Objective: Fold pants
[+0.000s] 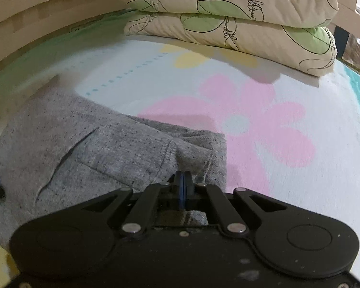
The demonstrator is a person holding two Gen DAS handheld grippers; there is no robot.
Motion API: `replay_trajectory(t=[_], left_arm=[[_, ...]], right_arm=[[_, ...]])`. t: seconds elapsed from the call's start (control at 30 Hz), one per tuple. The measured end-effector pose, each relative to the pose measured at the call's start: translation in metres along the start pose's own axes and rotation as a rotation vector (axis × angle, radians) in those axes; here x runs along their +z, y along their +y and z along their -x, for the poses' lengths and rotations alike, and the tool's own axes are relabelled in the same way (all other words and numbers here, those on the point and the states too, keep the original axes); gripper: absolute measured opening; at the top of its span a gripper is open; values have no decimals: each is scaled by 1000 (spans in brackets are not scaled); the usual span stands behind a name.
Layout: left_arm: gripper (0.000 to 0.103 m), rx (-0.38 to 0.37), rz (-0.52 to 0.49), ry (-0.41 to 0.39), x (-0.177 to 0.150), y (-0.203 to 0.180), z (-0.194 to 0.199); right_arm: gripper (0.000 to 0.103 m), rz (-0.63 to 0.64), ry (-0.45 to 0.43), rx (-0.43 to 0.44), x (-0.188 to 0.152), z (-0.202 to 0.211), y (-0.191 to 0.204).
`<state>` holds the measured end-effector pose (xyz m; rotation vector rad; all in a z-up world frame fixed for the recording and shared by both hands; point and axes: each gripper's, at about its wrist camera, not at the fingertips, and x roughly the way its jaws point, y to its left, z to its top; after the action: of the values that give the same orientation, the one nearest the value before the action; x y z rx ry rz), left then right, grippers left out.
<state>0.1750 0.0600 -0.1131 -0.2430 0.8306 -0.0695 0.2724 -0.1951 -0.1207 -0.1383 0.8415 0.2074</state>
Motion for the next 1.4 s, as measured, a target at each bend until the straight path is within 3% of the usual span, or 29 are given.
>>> replay_trajectory(t=[0.13,0.23,0.37,0.47,0.6,0.77,0.93,1.1,1.27,1.4], left_arm=[[40,94,91,22,7,28,0],[40,106,129,2,15,35,5],[40,93,70,-41,26,22,9],[40,67,6,-60,41,4,4],[40,82,-14,-7,58,-10,-28],[46,117,72,62,67,11,-58],[45,154,50,29,67,3,-36],[45,126,32,10,58,-17,-5],[45,118,8,17,48,-39,17],[45,161,-15,29,37,-55,41]], right_arm=[[0,14,-2,5,-1,2,-6],[2,-21,-4,19,1,3,-10],[14,-46,-62,0,4,17,-15],[15,-41,-121,2,4,36,-11],[19,-28,-124,38,0,47,-2],[20,9,-76,33,-10,38,3],[21,-64,-68,30,-13,44,-4],[31,-108,-76,77,-11,68,3],[36,-106,-86,118,-11,99,21],[40,-97,-86,133,-14,126,36]])
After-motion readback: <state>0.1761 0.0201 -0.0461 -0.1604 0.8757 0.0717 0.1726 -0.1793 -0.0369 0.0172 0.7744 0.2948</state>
